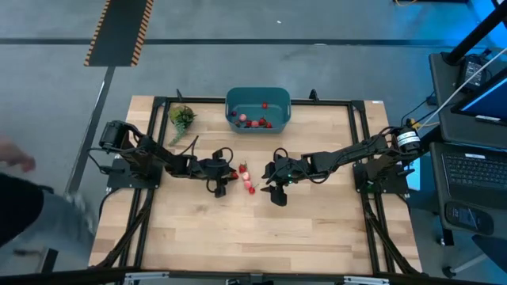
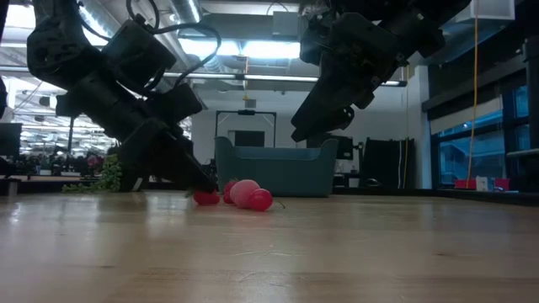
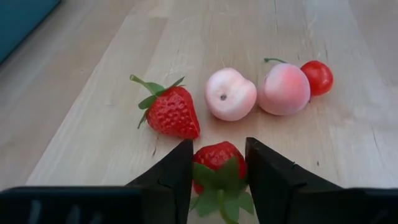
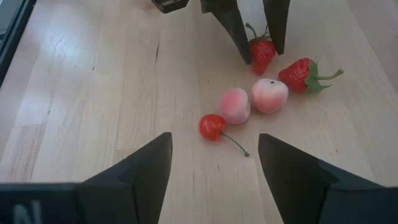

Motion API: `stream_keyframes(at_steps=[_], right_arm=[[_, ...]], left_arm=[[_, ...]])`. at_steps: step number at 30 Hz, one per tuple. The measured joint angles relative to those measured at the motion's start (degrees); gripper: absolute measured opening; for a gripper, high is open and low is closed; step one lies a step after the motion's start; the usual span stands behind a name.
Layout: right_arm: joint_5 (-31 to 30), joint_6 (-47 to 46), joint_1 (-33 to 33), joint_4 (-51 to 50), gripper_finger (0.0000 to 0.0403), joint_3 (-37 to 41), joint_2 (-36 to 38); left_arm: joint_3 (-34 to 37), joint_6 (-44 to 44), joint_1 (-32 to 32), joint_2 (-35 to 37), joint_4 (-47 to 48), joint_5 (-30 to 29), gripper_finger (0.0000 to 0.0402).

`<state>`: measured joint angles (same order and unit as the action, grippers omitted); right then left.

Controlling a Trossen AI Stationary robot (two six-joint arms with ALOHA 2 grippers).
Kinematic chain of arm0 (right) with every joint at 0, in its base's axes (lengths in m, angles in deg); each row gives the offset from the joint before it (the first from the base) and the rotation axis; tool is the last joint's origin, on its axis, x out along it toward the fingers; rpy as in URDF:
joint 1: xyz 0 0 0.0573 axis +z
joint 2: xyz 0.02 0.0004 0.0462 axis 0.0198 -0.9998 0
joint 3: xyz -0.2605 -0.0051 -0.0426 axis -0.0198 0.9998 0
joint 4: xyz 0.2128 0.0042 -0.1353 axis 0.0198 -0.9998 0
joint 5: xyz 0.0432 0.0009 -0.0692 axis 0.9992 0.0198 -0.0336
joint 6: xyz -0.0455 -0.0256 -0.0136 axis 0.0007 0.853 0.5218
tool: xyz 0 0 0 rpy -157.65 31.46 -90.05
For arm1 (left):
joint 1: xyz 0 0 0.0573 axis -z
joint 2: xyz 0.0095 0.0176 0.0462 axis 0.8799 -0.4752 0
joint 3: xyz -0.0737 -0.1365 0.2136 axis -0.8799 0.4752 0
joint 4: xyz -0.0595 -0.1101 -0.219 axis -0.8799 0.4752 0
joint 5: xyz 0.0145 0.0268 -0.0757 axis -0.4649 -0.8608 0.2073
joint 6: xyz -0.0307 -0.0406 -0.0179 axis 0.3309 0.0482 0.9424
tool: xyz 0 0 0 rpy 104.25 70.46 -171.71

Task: Pick and placing Produce into tupperware
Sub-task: Put the strawberry into the blue bin

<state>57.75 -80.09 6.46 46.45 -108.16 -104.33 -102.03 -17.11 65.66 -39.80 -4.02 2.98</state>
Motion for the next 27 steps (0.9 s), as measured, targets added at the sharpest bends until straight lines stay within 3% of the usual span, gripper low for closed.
stream_keyframes(at_steps=[7,12,21,27], right_arm=[[0.0,0.0,0.0,0.0,0.0241,0.0,0.0],[0.0,0.1,0.0,0.4,0.0241,-0.7,1.0],[0.0,3.2,0.2,0.0,0.0241,-2.8,10.9],[0.0,3.1,1.3,-1.0,0.0241,-2.8,16.5]], left_arm=[[-0.1,0.0,0.0,0.1,-0.4,-0.4,0.012],[0.1,0.0,0.0,1.0,-1.1,-0.6,0.0092],[0.1,0.0,0.0,10.5,4.2,-0.6,0.0032],[0.1,0.2,0.0,13.3,10.1,0.1,0.0002]])
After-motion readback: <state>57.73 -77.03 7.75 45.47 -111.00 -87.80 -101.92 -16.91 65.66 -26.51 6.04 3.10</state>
